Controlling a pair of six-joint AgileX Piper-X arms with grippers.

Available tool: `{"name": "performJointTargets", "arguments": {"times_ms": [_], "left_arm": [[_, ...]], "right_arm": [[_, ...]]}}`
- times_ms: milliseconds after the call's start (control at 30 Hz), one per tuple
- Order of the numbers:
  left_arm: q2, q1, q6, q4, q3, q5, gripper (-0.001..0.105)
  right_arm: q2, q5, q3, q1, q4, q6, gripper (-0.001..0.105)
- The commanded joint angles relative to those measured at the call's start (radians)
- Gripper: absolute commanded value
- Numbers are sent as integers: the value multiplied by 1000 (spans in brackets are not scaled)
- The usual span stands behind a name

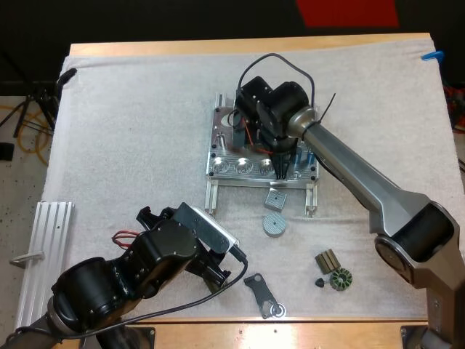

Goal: Load cells from right to left

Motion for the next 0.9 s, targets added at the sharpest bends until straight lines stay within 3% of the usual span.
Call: {"name": "performJointTargets", "arguments": {"times_ms": [0,167,867], "left_arm": [[-5,0,0,-14,-3,-24,67],[-5,0,0,-14,-3,-24,67],[-5,0,3,-14,-3,-24,67]], "right_arm": [[-8,3,-2,1,3,-14,12],[-8,-57,-3,1,41,-14,12],[18,-46,13,1,37,-14,12]]}}
